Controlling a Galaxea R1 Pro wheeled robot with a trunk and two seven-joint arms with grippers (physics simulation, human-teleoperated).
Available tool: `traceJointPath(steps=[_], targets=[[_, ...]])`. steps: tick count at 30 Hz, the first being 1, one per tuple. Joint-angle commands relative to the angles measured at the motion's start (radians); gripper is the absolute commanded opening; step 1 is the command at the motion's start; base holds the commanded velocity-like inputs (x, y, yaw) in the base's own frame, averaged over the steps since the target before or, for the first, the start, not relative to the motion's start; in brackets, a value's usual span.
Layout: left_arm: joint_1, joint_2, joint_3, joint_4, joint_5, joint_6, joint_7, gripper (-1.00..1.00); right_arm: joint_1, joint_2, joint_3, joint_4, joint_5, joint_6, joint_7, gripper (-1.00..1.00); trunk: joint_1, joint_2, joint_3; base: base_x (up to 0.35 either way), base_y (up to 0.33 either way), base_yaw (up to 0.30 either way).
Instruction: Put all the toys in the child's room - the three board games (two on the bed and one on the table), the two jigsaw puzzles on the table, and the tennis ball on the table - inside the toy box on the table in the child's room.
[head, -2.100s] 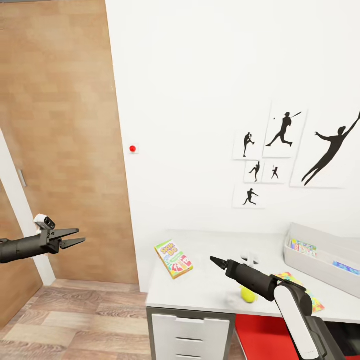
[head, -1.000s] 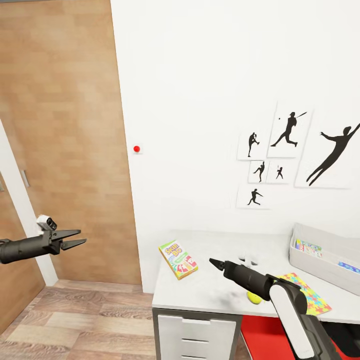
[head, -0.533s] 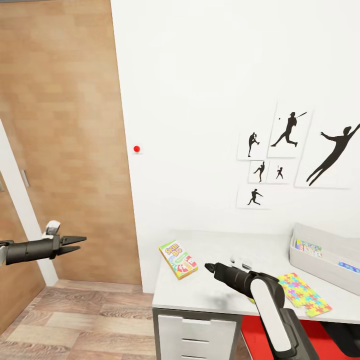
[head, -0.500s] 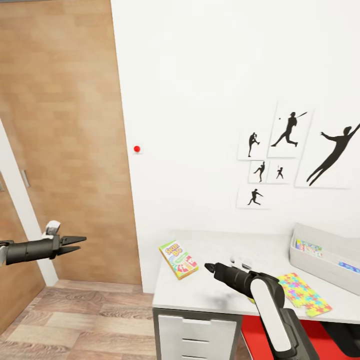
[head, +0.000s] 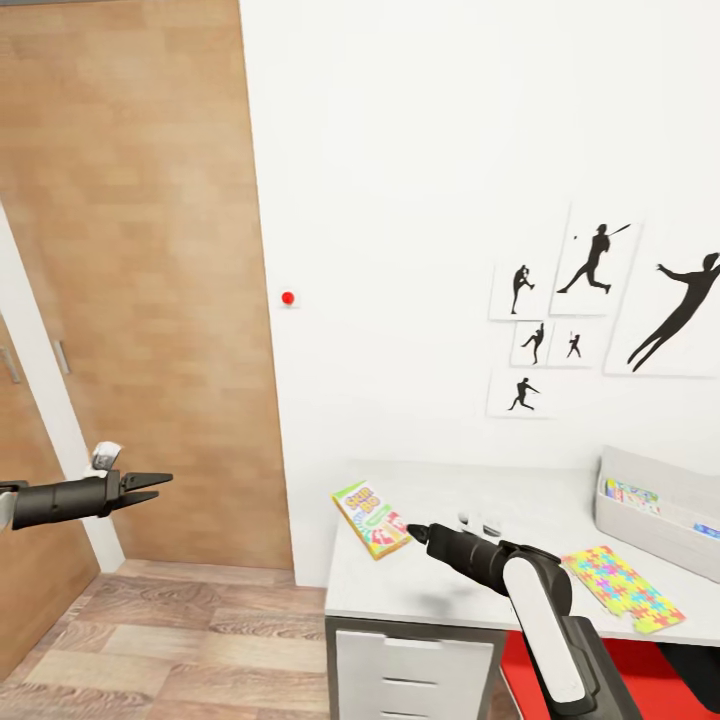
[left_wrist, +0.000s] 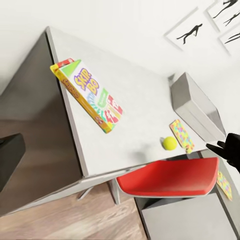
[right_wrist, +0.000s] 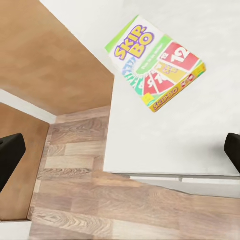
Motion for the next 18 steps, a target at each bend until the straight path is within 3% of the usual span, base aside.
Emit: traceJointPath(steps=[1,18], targets=[[0.0,0.0,0.0,0.0,0.003,0.006,-0.001,1.0,0.0,0.0,0.0,-0.001,-0.01,0.002,-0.01,1.0,0.0,-0.001,-0.001,0.02,0.215,0.0],[0.0,-0.001,0.001,0.0,0.001,0.002,0.003,1.0,0.0,0.0,0.001,0.001,-0.01,0.0,-0.008,1.0,0.0,-0.001,-0.007,0.109,0.117,0.0]])
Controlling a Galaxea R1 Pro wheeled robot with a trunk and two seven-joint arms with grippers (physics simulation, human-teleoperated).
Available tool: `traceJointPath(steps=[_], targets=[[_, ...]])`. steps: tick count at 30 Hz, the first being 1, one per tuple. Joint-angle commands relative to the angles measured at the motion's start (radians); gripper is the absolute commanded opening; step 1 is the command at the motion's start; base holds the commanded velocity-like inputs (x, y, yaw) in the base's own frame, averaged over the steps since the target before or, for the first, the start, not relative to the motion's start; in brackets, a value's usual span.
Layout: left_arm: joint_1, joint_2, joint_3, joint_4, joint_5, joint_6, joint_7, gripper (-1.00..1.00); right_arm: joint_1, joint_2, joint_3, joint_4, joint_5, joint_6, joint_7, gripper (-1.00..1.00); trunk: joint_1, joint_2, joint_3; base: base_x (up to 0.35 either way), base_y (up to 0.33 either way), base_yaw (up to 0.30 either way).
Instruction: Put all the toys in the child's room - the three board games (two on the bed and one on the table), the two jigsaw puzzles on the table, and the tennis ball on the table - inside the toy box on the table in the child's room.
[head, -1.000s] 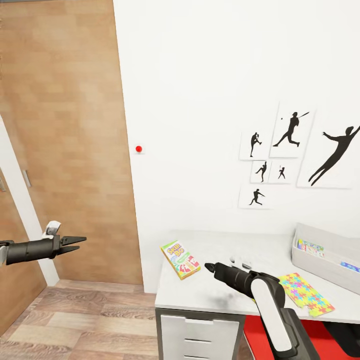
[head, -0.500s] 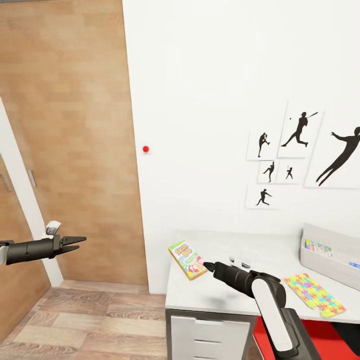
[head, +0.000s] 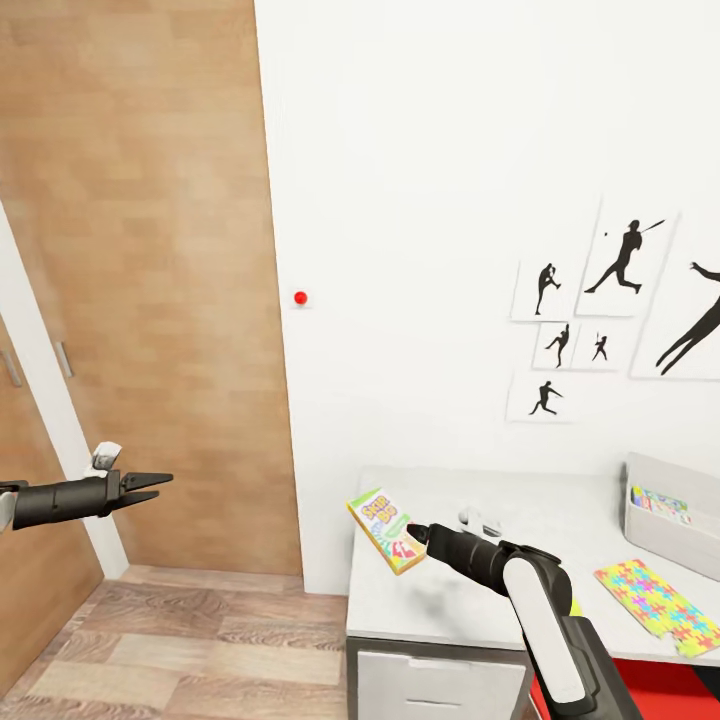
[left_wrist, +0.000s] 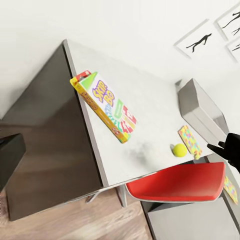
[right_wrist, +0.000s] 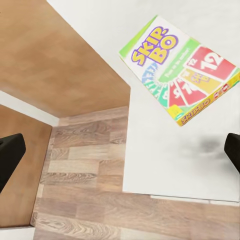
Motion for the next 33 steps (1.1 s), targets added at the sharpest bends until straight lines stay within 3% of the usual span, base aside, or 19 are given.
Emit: traceJointPath(steps=[1,11,16,24,33], targets=[[0.0,0.0,0.0,0.0,0.003,0.006,-0.001,1.0,-0.001,0.0,0.0,-0.001,-0.011,0.002,-0.011,1.0,0.001,-0.001,-0.002,0.076,0.03,0.0],[0.0,0.0,-0.003,0.0,0.0,-0.029,0.009,1.0,-0.001,0.0,-0.001,0.01,-0.011,0.002,-0.011,1.0,0.001,-0.001,-0.017,0.018,0.007,-0.013],[0.0,-0.01,-0.004,0.0,-0.001,-0.047,0.097,1.0,-0.001,0.0,-0.001,0.01,-0.009,0.001,-0.011,1.0,0.001,-0.001,-0.025,0.001,0.0,-0.105],[-0.001,-0.054,0.0,0.0,-0.001,-0.047,0.258,1.0,-0.001,0.0,0.0,0.008,-0.005,0.0,-0.012,1.0,0.001,-0.001,-0.037,0.0,0.0,-0.118],[-0.001,-0.075,0.0,0.0,-0.002,-0.048,0.342,1.0,-0.027,0.013,-0.002,0.009,0.002,0.005,-0.022,1.0,0.001,-0.001,-0.052,0.0,0.0,-0.112]])
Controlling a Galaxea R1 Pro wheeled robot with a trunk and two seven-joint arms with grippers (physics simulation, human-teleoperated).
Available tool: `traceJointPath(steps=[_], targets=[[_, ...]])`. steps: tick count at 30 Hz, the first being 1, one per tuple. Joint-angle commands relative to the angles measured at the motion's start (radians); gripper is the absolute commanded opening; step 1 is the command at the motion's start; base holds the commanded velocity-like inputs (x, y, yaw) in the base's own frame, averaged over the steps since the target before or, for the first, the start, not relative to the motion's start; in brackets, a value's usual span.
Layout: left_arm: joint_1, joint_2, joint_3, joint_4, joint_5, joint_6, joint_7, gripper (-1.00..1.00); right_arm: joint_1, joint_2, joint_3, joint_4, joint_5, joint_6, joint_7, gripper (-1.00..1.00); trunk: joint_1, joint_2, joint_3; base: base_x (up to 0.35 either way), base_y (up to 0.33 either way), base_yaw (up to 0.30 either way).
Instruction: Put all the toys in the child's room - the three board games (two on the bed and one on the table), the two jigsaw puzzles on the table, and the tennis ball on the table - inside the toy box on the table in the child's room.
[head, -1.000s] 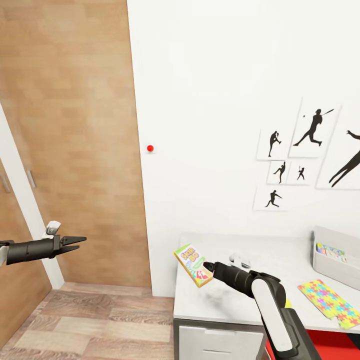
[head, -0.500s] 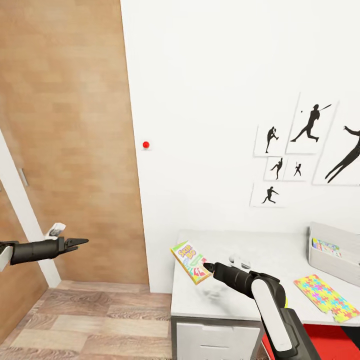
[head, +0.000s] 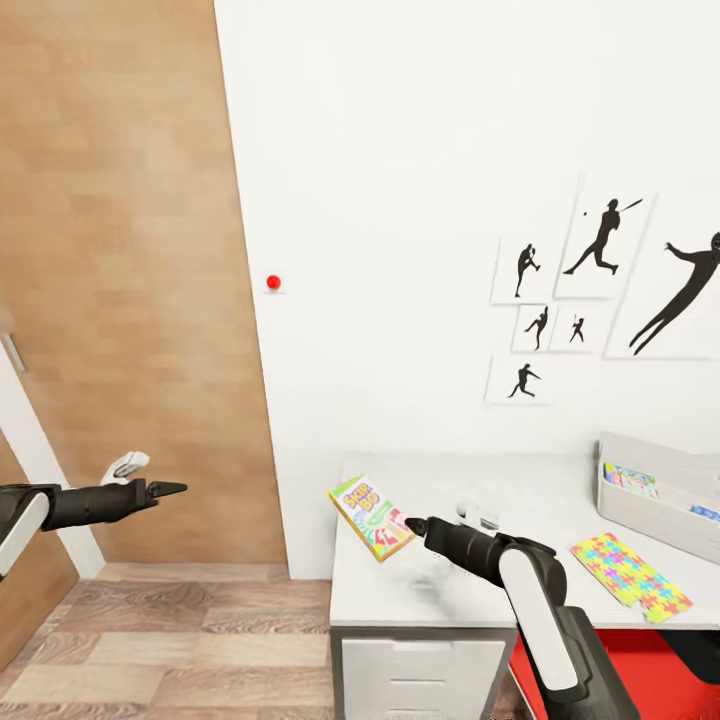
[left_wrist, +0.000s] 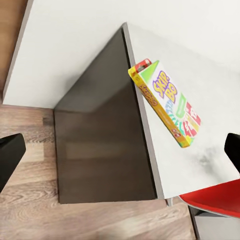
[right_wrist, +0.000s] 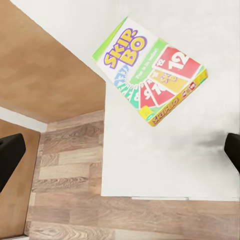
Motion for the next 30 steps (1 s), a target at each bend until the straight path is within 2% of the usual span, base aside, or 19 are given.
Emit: traceJointPath(steps=[1,3,5,8,9,10,12,13,14,15,16,18,21,26,30], targets=[[0.0,-0.006,0.001,0.0,0.0,0.004,0.007,1.0,-0.029,0.001,0.0,0.003,-0.011,0.006,-0.011,1.0,0.0,-0.001,-0.002,0.0,0.0,-0.098],[0.0,-0.012,0.001,0.0,0.0,0.003,0.019,1.0,-0.068,0.001,0.0,0.011,-0.013,0.014,-0.013,1.0,0.0,-0.001,-0.005,0.0,0.0,-0.095],[0.0,-0.019,0.0,0.0,0.0,0.003,0.043,1.0,-0.139,0.001,0.0,0.054,-0.013,0.042,-0.022,1.0,0.0,-0.001,-0.008,0.0,0.0,-0.091],[-0.001,-0.032,0.001,0.0,0.0,0.003,0.089,1.0,-0.28,0.008,0.0,0.182,-0.013,0.088,-0.061,1.0,0.0,-0.001,-0.013,0.0,0.0,-0.087],[-0.001,-0.035,0.002,0.0,0.0,0.003,0.097,1.0,-0.31,0.011,0.0,0.211,-0.013,0.093,-0.073,1.0,0.0,-0.001,-0.015,0.0,0.0,-0.086],[-0.002,-0.038,0.002,0.0,0.0,0.002,0.109,1.0,-0.366,0.02,0.0,0.277,-0.014,0.1,-0.097,1.0,0.0,-0.001,-0.016,0.0,0.0,-0.085],[-0.002,-0.04,0.002,0.0,0.001,0.001,0.117,1.0,-0.419,0.029,0.0,0.35,-0.015,0.103,-0.119,1.0,0.0,-0.001,-0.02,0.0,0.0,-0.085],[-0.002,-0.042,0.003,0.0,0.001,-0.002,0.123,1.0,-0.468,0.036,0.0,0.429,-0.016,0.104,-0.137,1.0,0.0,-0.001,-0.021,0.0,0.0,-0.085],[-0.002,-0.042,0.003,0.0,0.001,-0.004,0.124,1.0,-0.491,0.039,0.0,0.469,-0.015,0.103,-0.143,1.0,0.0,-0.001,-0.023,0.0,0.0,-0.085],[-0.002,-0.044,0.003,0.0,0.002,-0.011,0.128,1.0,-0.549,0.043,-0.001,0.583,-0.015,0.088,-0.155,1.0,0.0,-0.001,-0.024,0.0,0.0,-0.084],[-0.002,-0.044,0.003,0.0,0.002,-0.015,0.129,1.0,-0.576,0.045,-0.001,0.647,-0.014,0.068,-0.159,1.0,0.0,-0.001,-0.026,0.0,0.0,-0.083],[-0.002,-0.045,0.002,0.0,0.001,-0.021,0.131,1.0,-0.6,0.047,0.0,0.714,-0.013,0.033,-0.163,1.0,0.0,-0.001,-0.029,0.035,0.017,-0.078],[-0.002,-0.064,-0.001,0.0,0.0,-0.024,0.15,1.0,-0.617,0.047,0.001,0.766,-0.012,-0.003,-0.163,1.0,0.0,-0.001,-0.034,0.153,0.117,-0.035],[-0.003,-0.08,0.0,0.0,0.003,-0.025,0.239,1.0,-0.621,0.046,0.003,0.784,-0.012,-0.015,-0.161,1.0,0.0,-0.001,-0.036,0.236,0.168,-0.007],[-0.003,-0.084,0.0,0.0,0.004,-0.025,0.261,1.0,-0.621,0.046,0.004,0.786,-0.011,-0.017,-0.161,1.0,0.0,-0.001,-0.036,0.227,0.061,-0.001]])
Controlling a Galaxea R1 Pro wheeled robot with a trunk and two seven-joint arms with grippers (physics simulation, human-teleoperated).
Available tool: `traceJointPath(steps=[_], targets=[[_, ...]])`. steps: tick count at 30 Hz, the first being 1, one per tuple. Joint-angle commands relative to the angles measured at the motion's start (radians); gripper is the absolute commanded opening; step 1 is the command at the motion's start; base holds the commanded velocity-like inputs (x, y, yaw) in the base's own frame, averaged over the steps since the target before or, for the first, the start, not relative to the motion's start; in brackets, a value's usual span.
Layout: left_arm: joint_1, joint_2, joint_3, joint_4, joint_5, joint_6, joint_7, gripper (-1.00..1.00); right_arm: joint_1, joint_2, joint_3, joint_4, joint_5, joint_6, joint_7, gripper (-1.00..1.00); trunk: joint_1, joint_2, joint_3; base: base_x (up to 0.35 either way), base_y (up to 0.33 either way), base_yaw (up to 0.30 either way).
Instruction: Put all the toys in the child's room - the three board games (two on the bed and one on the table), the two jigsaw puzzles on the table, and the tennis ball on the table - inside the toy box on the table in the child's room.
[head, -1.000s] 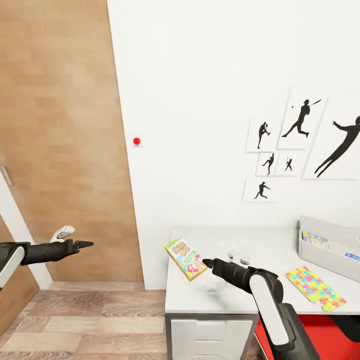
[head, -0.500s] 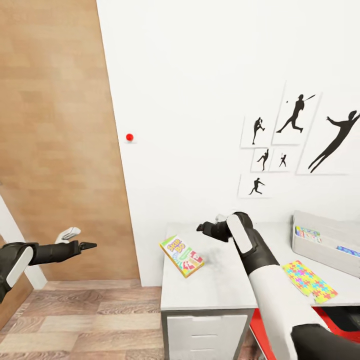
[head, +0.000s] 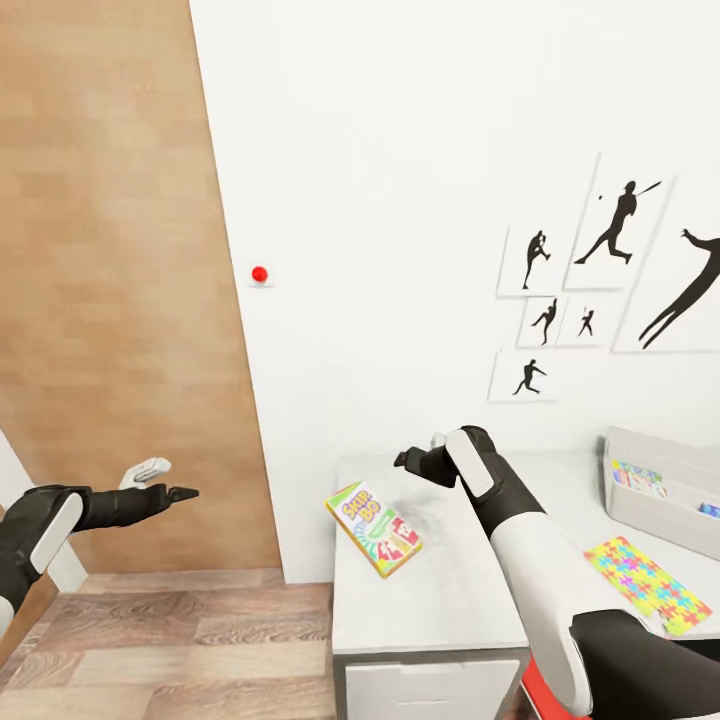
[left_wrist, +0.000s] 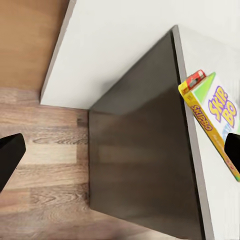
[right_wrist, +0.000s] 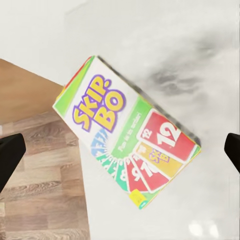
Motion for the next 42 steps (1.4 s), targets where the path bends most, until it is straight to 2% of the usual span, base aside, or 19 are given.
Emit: traceJointPath(steps=[1,16,23,36,42], targets=[[-0.001,0.0,0.002,0.0,0.0,0.005,-0.002,1.0,-0.001,0.0,0.002,-0.001,-0.01,0.001,-0.01,1.0,0.001,-0.002,-0.002,0.205,0.02,0.008],[-0.001,-0.006,0.002,0.0,0.002,0.005,0.003,1.0,-0.001,-0.001,0.004,0.003,-0.008,-0.001,-0.01,1.0,0.001,-0.002,-0.004,0.083,-0.004,0.225],[-0.001,-0.019,0.002,-0.001,-0.002,0.005,0.004,1.0,0.0,-0.005,0.003,0.005,-0.006,-0.002,-0.01,1.0,0.001,-0.002,-0.006,0.146,-0.131,0.203],[-0.001,-0.023,0.002,-0.001,0.0,0.003,0.001,1.0,0.001,-0.015,0.002,0.009,-0.006,-0.002,-0.01,1.0,0.001,-0.002,-0.006,0.043,-0.102,-0.134],[-0.001,-0.023,0.002,-0.001,0.0,0.005,0.001,1.0,0.001,-0.014,0.002,0.009,-0.005,-0.002,-0.01,1.0,0.001,-0.002,-0.006,0.015,0.095,-0.018]])
